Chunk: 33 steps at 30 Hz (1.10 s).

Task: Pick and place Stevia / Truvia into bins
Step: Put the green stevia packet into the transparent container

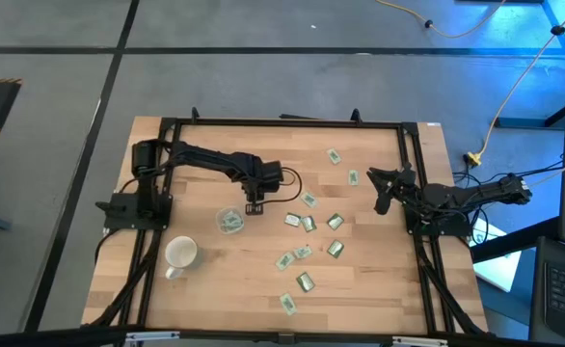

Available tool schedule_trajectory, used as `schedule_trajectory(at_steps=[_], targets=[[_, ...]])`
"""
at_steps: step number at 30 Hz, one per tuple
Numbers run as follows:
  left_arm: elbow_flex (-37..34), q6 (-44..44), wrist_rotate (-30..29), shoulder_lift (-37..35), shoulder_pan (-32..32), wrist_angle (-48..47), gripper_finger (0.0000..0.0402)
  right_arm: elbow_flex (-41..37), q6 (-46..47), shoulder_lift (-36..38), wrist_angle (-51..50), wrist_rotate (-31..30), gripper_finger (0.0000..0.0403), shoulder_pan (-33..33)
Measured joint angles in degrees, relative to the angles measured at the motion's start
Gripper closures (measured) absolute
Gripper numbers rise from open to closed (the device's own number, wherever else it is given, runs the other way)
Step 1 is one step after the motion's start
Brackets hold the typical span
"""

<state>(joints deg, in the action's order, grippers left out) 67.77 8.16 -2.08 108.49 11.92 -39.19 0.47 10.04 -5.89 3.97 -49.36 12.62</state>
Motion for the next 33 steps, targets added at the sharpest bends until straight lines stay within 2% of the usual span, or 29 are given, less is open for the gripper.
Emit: schedule_trajectory(at_steps=[7,24,29,33], targets=[[0.26,0.51,0.05,0.80,-0.02,-0.90,0.0398,0.00,0.00,0.00,-0.01,0.01,0.0318,-0.01],[-0.11,0.78,0.27,-2.93,-0.63,-3.68,0.0399,0.00,0.00,0.02,0.00,0.00,0.0318,0.00],[-0.11,-0.85,0.79,-5.52,-1.31,-8.12,0.0399,0.00,0.00,0.02,-0.01,0.01,0.0318,0.01],[-0.09,-4.45,3.06,-10.61,-3.74,-12.76,0.0400,0.00,-0.02,0.02,0.00,0.00,0.0318,0.01]])
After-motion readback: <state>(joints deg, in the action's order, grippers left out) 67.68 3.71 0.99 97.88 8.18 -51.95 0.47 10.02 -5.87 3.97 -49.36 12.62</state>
